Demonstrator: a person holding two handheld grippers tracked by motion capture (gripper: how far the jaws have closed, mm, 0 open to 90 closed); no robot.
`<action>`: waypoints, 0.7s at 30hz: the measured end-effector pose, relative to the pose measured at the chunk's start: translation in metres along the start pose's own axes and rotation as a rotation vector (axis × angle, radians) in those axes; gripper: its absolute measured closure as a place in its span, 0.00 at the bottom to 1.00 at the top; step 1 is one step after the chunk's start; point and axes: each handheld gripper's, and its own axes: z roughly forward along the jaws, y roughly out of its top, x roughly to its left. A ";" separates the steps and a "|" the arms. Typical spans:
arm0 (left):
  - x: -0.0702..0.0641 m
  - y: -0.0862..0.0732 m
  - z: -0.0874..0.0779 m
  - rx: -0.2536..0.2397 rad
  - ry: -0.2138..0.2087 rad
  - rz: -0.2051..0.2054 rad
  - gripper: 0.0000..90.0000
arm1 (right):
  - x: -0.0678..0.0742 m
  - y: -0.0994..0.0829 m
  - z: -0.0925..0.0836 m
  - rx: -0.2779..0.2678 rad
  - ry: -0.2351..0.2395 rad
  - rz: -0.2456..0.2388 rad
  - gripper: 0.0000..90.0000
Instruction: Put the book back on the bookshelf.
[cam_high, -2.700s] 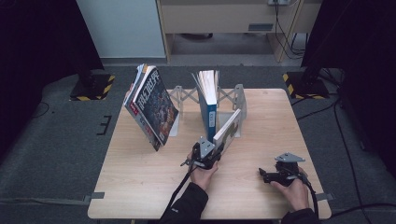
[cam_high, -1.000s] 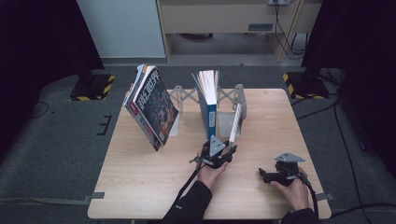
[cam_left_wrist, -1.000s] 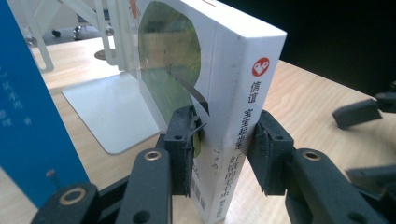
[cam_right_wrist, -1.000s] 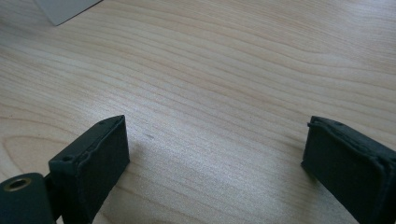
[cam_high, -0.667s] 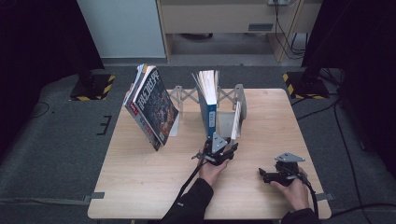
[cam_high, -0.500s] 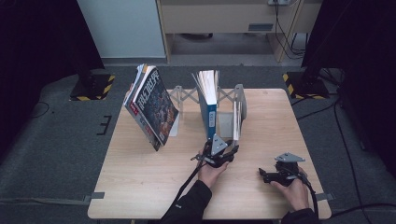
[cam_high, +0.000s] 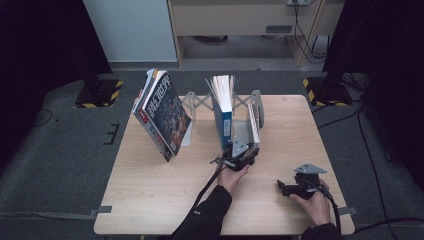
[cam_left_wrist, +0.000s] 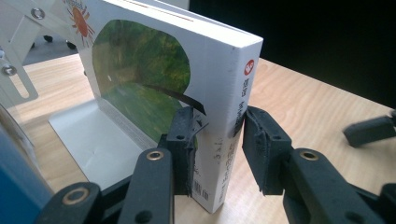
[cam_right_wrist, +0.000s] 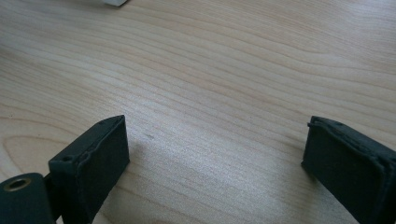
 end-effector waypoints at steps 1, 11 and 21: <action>0.001 0.001 0.002 0.004 0.004 -0.004 0.71 | 0.000 0.000 0.000 0.001 0.000 0.000 0.08; 0.007 0.006 0.016 0.012 0.031 -0.007 0.68 | 0.000 0.000 0.000 0.002 0.002 0.000 0.08; 0.002 0.008 0.003 0.049 0.025 0.039 0.57 | 0.000 0.000 0.000 0.002 0.004 0.000 0.08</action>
